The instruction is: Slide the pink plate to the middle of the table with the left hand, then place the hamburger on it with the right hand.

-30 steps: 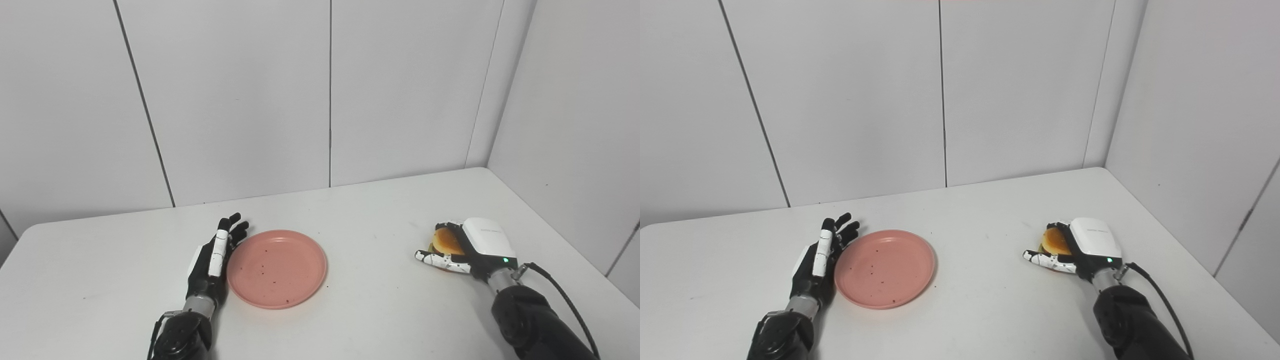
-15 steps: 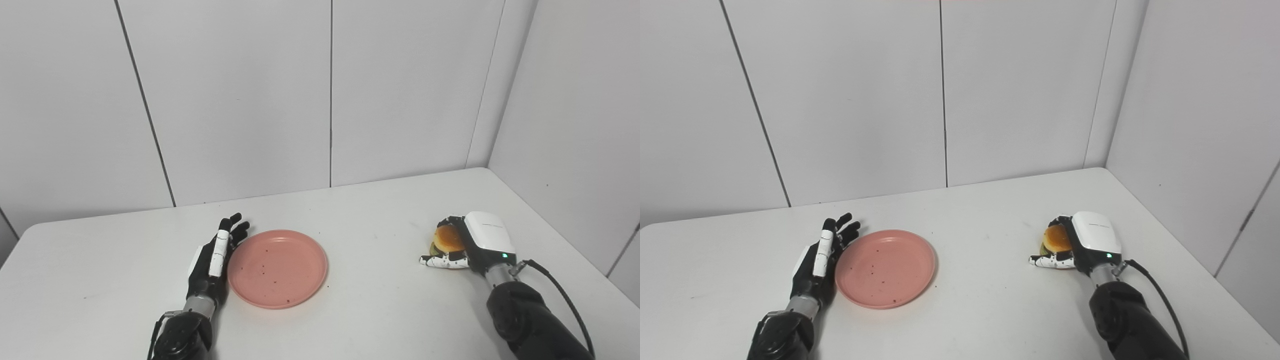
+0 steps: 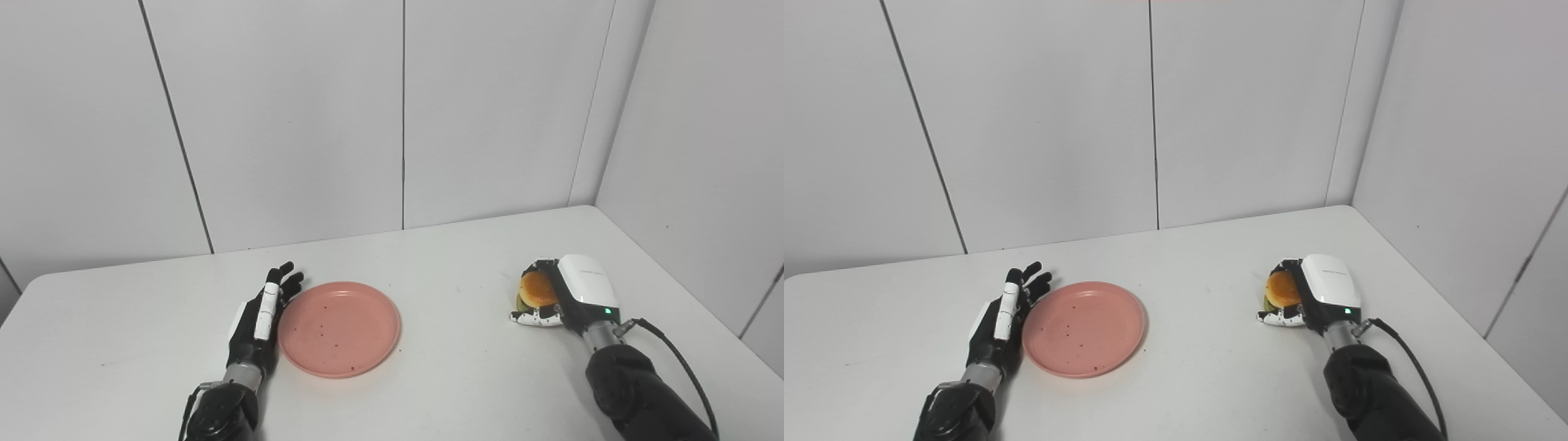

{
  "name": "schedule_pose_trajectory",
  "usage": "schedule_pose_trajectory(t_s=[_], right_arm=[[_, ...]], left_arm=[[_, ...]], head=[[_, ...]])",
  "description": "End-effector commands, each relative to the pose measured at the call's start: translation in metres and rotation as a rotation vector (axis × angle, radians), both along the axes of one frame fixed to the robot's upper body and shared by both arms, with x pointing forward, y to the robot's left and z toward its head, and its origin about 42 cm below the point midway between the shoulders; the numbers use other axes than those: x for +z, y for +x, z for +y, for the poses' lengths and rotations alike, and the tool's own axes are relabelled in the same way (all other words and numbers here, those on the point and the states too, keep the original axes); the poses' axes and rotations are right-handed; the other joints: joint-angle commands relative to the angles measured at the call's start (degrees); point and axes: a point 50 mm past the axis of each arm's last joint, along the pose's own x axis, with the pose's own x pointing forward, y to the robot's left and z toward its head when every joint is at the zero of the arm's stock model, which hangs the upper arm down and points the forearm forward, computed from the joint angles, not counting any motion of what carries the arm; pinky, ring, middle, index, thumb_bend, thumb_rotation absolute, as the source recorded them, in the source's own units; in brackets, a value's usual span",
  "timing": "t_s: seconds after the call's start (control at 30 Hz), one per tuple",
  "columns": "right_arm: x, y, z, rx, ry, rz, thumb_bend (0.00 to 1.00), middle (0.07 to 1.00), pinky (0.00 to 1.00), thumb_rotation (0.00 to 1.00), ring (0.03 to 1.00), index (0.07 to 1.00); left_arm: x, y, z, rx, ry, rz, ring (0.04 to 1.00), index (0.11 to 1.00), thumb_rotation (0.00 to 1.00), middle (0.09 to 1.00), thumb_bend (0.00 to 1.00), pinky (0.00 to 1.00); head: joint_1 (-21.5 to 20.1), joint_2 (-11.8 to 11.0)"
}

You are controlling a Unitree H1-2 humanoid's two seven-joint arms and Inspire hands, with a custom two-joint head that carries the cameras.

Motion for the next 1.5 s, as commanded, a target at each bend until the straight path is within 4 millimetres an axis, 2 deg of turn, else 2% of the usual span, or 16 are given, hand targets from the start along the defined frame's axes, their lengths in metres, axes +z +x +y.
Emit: schedule_pose_trajectory(t_s=[0.0, 0.13, 0.27, 0.3, 0.4, 0.53, 0.73, 1.23, 1.47], right_arm=[[0.016, 0.002, -0.003, 0.008, -0.03, -0.018, 0.53, 0.463, 0.3, 0.0, 0.375, 0.484], [0.038, 0.001, 0.009, 0.043, -0.032, -0.044, 0.53, 0.492, 0.35, 0.0, 0.422, 0.481], [0.06, 0.0, 0.022, 0.088, -0.032, -0.086, 0.53, 0.488, 0.34, 0.0, 0.412, 0.481], [0.065, 0.0, 0.025, 0.099, -0.033, -0.097, 0.52, 0.522, 0.38, 0.0, 0.46, 0.462], [0.073, 0.0, 0.031, 0.116, -0.029, -0.11, 0.52, 0.541, 0.4, 0.0, 0.49, 0.448], [0.084, 0.001, 0.039, 0.142, -0.024, -0.12, 0.52, 0.534, 0.39, 0.0, 0.467, 0.455], [0.087, 0.004, 0.043, 0.16, 0.0, -0.129, 0.52, 0.53, 0.38, 0.0, 0.457, 0.461], [0.094, 0.019, 0.071, 0.235, 0.048, -0.158, 0.52, 0.532, 0.37, 0.0, 0.452, 0.461], [0.097, 0.026, 0.084, 0.271, 0.07, -0.172, 0.52, 0.521, 0.37, 0.0, 0.443, 0.469]], left_arm=[[-0.004, -0.001, 0.002, 0.0, 0.011, 0.034, 0.913, 0.871, 0.93, 0.872, 0.89, 0.9], [-0.005, -0.001, 0.001, -0.004, 0.008, 0.036, 0.921, 0.877, 0.94, 0.877, 0.88, 0.93], [-0.004, -0.001, -0.001, -0.005, 0.005, 0.036, 0.921, 0.878, 0.93, 0.878, 0.88, 0.92], [-0.004, -0.001, -0.002, -0.004, 0.004, 0.037, 0.919, 0.876, 0.93, 0.875, 0.88, 0.91], [-0.004, -0.001, -0.003, -0.004, 0.004, 0.037, 0.916, 0.874, 0.93, 0.87, 0.88, 0.9], [-0.004, -0.001, -0.006, -0.005, -0.003, 0.038, 0.916, 0.874, 0.94, 0.874, 0.88, 0.91], [-0.002, -0.002, -0.014, 0.001, -0.007, 0.041, 0.909, 0.867, 0.92, 0.869, 0.88, 0.92], [-0.001, -0.004, -0.03, 0.009, -0.002, 0.044, 0.905, 0.863, 0.91, 0.855, 0.85, 0.96], [-0.001, -0.003, -0.035, 0.012, 0.025, 0.046, 0.897, 0.867, 0.92, 0.853, 0.86, 0.93]], head=[[0.0, 0.0], [0.0, -0.1], [0.3, -0.1], [0.4, -0.1], [0.8, -0.1], [1.9, -0.1], [4.4, -0.2], [8.7, -1.0], [11.0, -1.6]])
